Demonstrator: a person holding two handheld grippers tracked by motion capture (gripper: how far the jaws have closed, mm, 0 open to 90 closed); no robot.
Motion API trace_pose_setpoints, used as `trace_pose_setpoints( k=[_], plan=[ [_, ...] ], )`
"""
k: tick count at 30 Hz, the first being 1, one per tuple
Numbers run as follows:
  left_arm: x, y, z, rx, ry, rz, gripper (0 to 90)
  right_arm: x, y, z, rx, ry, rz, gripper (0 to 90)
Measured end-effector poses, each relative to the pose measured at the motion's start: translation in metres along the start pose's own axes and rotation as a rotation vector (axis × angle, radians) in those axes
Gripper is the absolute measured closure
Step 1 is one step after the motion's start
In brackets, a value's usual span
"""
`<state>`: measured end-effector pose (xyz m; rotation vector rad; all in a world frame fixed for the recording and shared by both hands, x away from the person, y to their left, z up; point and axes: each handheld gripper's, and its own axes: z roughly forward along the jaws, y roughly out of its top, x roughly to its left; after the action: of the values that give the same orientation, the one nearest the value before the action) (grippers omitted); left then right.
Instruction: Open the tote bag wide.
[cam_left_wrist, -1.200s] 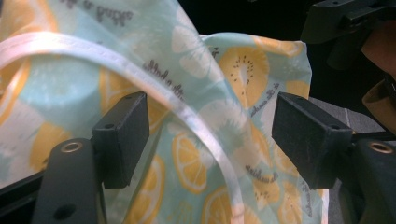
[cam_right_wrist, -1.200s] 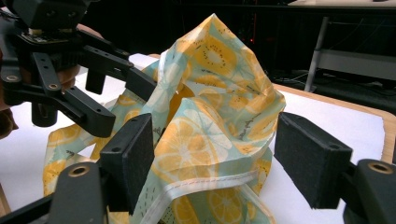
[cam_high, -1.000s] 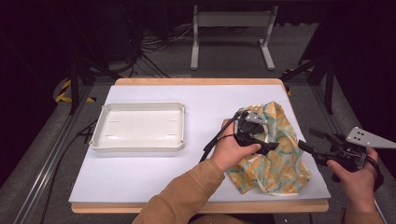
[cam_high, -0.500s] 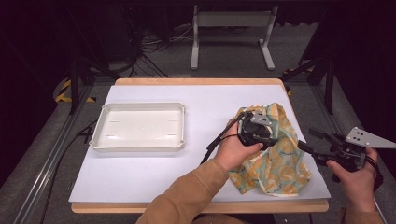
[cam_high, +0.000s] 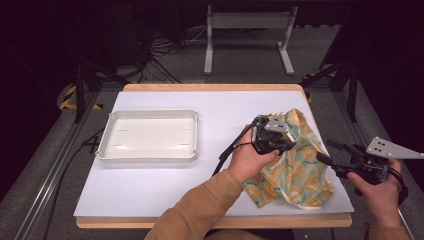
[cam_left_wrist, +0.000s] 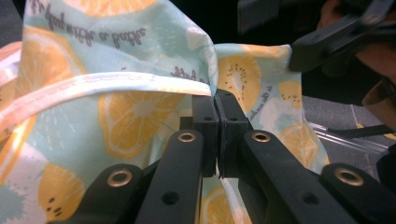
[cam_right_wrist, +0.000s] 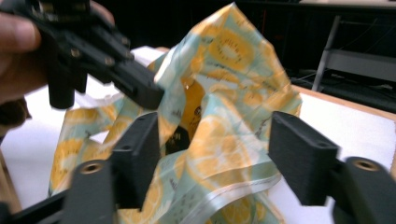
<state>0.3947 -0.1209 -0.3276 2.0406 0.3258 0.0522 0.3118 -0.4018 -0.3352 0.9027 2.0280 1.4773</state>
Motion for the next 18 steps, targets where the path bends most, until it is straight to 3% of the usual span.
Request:
trace_pose_setpoints(
  k=[2,4,7,11,18],
  plan=[
    [-0.001,0.001,-0.001,-0.006,-0.001,0.005,88.4,0.002,-0.001,0.002,0.043,0.009,-0.014,56.5],
    [-0.002,0.002,-0.003,-0.008,-0.004,0.004,88.3,0.004,-0.001,0.004,0.091,-0.017,-0.048,73.1],
    [-0.003,0.004,-0.005,-0.017,-0.004,0.01,88.1,0.005,0.0,0.007,0.126,-0.039,-0.067,85.1],
    [-0.004,0.008,-0.01,-0.031,0.002,0.019,88.0,0.008,0.005,0.009,0.118,-0.052,-0.086,89.0],
    [-0.002,0.017,-0.028,-0.074,0.025,0.033,87.8,0.012,0.017,0.011,0.041,-0.057,-0.104,89.6]
  ],
)
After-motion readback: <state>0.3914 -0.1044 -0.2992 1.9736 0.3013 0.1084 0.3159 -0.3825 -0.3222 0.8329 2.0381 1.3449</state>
